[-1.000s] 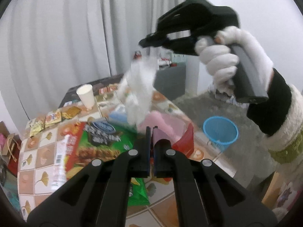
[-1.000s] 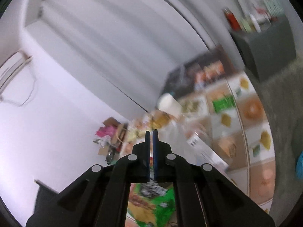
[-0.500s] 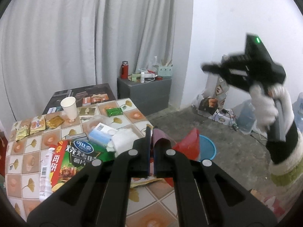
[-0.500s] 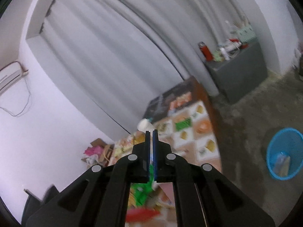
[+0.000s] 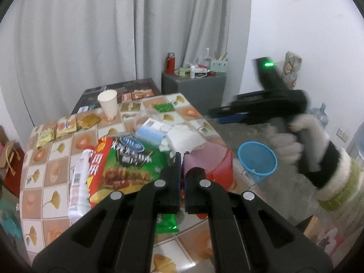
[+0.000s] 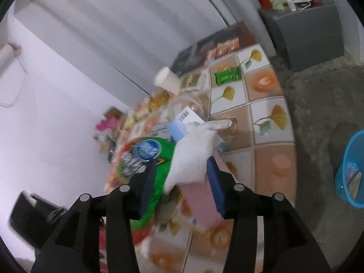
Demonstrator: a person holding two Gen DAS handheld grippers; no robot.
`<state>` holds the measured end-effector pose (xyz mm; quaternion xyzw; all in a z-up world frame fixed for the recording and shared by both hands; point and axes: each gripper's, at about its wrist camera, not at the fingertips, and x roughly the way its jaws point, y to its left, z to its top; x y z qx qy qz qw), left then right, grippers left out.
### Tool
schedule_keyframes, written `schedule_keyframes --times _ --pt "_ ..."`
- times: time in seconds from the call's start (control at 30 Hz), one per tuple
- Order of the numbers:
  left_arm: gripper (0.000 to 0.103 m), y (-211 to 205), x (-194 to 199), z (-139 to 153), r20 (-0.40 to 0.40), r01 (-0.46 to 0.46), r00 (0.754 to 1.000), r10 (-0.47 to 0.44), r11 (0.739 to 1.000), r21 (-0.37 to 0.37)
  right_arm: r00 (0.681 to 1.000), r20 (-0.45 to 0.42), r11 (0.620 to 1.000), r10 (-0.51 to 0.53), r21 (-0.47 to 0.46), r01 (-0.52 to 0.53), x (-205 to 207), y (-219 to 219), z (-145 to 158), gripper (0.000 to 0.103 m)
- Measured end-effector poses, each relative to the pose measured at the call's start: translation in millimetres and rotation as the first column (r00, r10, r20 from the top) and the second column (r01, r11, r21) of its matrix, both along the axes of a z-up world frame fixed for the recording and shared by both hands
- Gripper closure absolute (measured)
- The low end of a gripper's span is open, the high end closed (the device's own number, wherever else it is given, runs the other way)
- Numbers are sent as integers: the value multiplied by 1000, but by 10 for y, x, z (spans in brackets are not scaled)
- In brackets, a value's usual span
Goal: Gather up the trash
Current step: 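Carry the white tissue toward the blue basket with the right tool while the left tool holds the red wrapper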
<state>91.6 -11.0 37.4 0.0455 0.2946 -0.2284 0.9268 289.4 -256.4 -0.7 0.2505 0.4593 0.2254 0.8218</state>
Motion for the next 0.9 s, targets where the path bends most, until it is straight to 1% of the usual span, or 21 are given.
schedule_keyframes --times 0.07,0.2,0.23,0.27,0.3,0.33,0.37,0.43,0.5,0.6,0.67,0.83,0.9 --pt "103 54 19 -46 -13 1 1000 -1 1000 -10 999 -40 999 3 -47 -5 282 156 -200 58" --pt "103 113 78 -110 -30 10 999 -11 1000 -26 995 -99 993 2 -114 -13 599 308 -480 58" --pt "103 122 85 -123 -33 14 999 -15 999 -30 994 -106 992 -1 -126 -12 648 328 -537 59" --pt "103 126 95 -129 -34 16 999 -17 999 -33 996 -94 992 -5 -129 -7 658 332 -538 60" --pt "103 137 110 -142 -36 18 999 -20 999 -36 996 -94 990 -9 -143 -5 670 342 -537 65" --pt "103 143 115 -149 -37 20 999 -21 999 -38 996 -92 989 -12 -146 -2 671 344 -525 72" --pt "103 155 130 -163 -40 21 999 -23 999 -42 996 -89 990 -10 -143 -3 658 347 -508 75" --pt "103 156 132 -170 -44 22 999 -24 999 -49 997 -79 987 -6 -160 -6 628 370 -469 90" --pt "103 163 134 -173 -43 21 999 -23 998 -54 998 -69 986 -2 -165 -10 623 390 -444 96" --pt "103 164 122 -159 -41 18 999 -20 998 -56 999 -39 986 -9 -169 2 585 397 -347 97" --pt "102 163 97 -135 -33 13 999 -15 998 -56 1000 -5 989 -12 -150 11 543 384 -239 98" --pt "102 142 56 -51 -12 9 1000 -10 999 -51 995 96 998 -38 -48 43 364 210 133 98" --pt "103 105 50 -8 -4 12 1000 -13 999 -51 990 130 998 -56 -20 59 276 105 259 98"
